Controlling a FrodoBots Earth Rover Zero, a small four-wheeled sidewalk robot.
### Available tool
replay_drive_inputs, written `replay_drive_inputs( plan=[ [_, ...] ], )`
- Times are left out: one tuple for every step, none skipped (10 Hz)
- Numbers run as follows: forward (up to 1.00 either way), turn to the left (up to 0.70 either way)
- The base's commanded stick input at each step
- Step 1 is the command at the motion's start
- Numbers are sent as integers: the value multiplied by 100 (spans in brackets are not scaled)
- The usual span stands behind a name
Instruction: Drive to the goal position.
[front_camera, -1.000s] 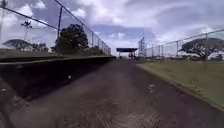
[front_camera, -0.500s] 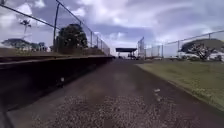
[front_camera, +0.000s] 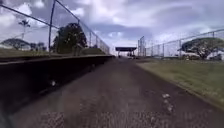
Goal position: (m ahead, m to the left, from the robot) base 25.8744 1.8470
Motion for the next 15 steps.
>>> replay_drive_inputs(
  plan=[
    [70,0],
    [70,0],
    [70,0],
    [70,0],
    [70,0],
    [70,0],
    [70,0],
    [70,0],
    [70,0],
    [70,0],
    [70,0],
    [70,0],
    [70,0],
    [70,0],
    [70,0]
  ],
)
